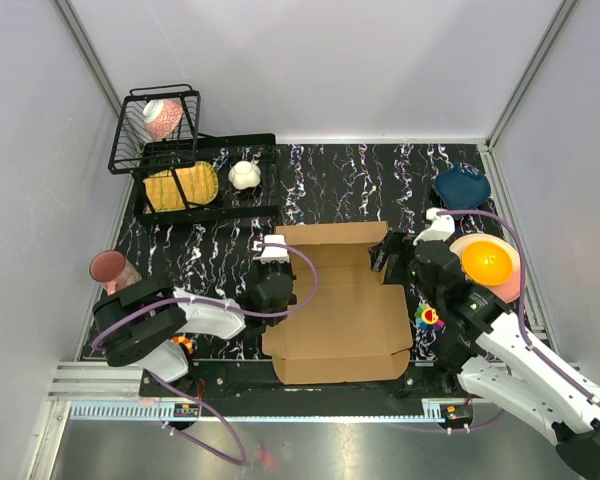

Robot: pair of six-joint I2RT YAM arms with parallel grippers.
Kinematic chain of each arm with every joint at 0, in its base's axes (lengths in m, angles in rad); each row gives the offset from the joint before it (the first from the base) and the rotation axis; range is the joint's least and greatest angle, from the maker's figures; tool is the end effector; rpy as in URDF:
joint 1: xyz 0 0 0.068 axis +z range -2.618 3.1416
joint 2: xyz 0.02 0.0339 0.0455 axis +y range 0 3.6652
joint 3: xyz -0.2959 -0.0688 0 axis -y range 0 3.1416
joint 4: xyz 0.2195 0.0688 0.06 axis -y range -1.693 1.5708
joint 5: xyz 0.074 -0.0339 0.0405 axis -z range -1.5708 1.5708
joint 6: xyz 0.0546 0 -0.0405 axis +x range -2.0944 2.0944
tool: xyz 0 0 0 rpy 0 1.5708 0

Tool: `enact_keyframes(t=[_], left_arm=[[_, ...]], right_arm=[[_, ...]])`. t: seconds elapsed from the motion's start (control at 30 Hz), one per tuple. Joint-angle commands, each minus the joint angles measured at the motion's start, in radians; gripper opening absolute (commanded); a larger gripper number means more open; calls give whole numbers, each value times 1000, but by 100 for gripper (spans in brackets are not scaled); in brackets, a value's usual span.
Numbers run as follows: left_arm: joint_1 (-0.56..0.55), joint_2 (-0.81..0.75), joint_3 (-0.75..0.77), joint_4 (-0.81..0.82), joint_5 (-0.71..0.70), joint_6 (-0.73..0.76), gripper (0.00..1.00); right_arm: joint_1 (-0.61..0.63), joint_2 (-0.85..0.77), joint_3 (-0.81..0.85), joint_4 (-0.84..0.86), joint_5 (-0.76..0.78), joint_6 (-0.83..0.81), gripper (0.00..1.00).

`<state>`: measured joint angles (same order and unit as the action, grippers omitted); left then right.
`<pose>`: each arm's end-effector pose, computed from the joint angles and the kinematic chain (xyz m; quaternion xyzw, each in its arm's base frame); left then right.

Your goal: Fold the paper box

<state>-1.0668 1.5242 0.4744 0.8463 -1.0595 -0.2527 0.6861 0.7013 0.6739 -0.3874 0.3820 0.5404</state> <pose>0.1702 -0.2101 0.2282 -0.0282 0.7407 -0.0245 0.6708 0.1128 0.0660 0.3081 0.0436 0.8277 0.1787 0.5302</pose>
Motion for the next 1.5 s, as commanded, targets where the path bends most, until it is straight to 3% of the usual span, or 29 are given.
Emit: enact_keyframes(t=[0.0, 0.27, 0.57, 0.67, 0.77, 0.8, 0.87, 1.03, 1.13, 1.33, 1.47], left_arm=[[-1, 51, -52, 141, 39, 76, 0], [-1, 82, -57, 272, 108, 245, 0], [-1, 91, -57, 257, 102, 273, 0], [-1, 73, -65, 211, 99, 254, 4], [-1, 22, -79, 130, 104, 207, 24], [-2, -11, -88, 103, 108, 179, 34], [-4, -53, -102, 42, 125, 153, 46], [-33, -229, -91, -169, 168, 127, 63], [-59, -350, -71, -312, 179, 129, 65], [-70, -671, -8, -665, 260, -45, 68], [-68, -887, -49, -581, 355, -68, 70]], right_arm=[[-49, 44, -3, 181, 34, 16, 100], [-247, 182, -36, 341, -219, 26, 98], [-260, 239, -115, 452, -327, 32, 89], [-260, 230, -154, 459, -322, 42, 82], [-260, 207, -198, 469, -302, 58, 72], [-260, 202, -215, 470, -289, 62, 68], [-260, 193, -229, 470, -281, 67, 66], [-260, 185, -249, 456, -250, 69, 66], [-260, 187, -247, 444, -239, 67, 68], [-260, 191, -232, 420, -230, 61, 69], [-260, 193, -229, 413, -233, 58, 69]])
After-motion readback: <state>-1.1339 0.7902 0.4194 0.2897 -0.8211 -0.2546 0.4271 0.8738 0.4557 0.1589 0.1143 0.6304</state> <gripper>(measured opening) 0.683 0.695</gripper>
